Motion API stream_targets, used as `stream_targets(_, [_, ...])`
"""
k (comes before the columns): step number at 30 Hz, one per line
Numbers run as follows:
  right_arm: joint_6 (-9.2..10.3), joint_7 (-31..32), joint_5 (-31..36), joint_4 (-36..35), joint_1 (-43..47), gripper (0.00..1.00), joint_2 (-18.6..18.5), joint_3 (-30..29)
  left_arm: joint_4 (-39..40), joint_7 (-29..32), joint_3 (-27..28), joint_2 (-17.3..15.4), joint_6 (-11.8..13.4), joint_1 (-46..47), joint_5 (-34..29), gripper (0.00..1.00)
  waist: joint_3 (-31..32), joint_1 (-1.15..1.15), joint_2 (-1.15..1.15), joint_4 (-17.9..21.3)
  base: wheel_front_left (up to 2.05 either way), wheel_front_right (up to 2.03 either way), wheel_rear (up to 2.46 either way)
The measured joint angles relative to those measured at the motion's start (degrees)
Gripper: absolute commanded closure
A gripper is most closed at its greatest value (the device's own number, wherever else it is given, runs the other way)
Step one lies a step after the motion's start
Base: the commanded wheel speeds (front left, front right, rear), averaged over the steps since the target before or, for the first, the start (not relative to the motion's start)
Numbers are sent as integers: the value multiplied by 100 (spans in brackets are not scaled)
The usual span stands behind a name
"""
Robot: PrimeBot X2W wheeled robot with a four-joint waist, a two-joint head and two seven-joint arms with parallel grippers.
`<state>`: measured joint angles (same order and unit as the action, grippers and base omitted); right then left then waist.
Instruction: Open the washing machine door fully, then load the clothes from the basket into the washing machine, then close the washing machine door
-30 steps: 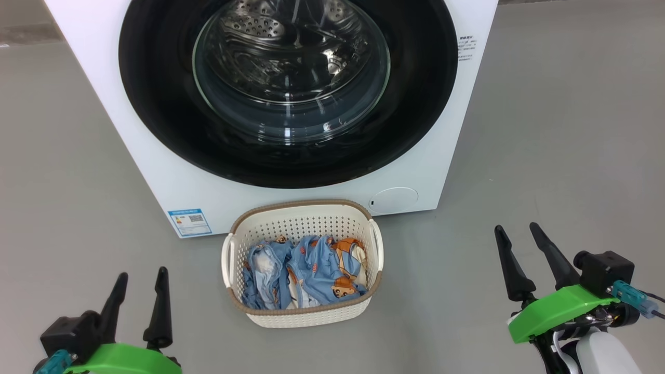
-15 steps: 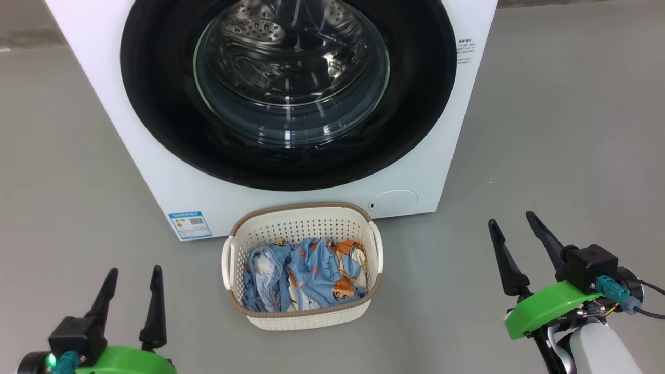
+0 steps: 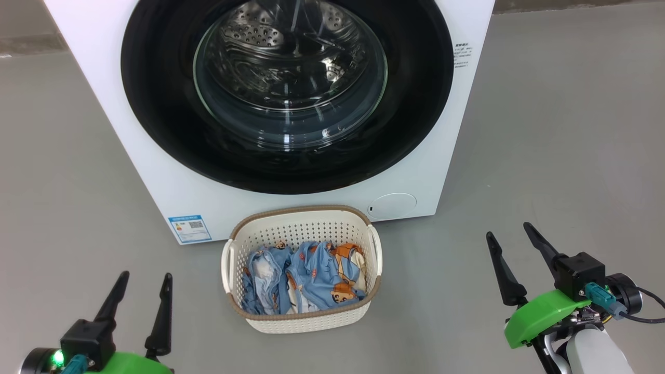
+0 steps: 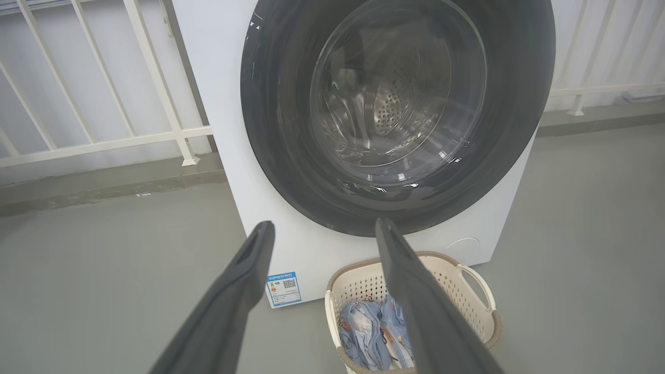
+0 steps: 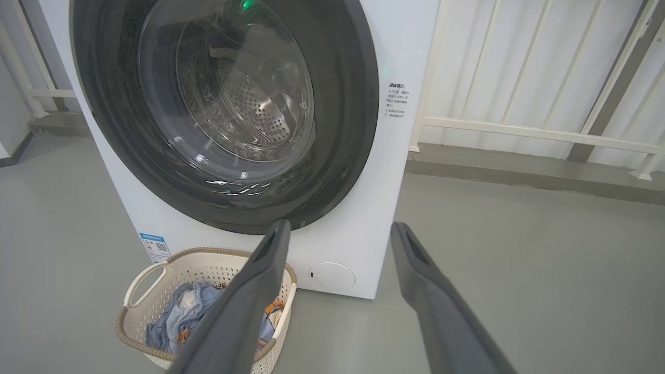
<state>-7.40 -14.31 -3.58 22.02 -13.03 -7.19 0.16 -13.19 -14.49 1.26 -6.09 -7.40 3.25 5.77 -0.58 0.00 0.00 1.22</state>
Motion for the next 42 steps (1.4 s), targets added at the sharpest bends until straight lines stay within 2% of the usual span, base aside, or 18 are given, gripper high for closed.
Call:
stream_targets(23, [0, 0, 1, -120, -63, 0, 75, -232, -172, -14, 428, 124, 59, 27, 23, 0, -29, 0, 0, 36, 0, 0, 0])
stream_targets(42, [0, 0, 0, -136, -68, 0, 115, -288, -303, -14, 427, 81, 48, 186, 47, 0, -133, 0, 0, 41, 8, 8, -16])
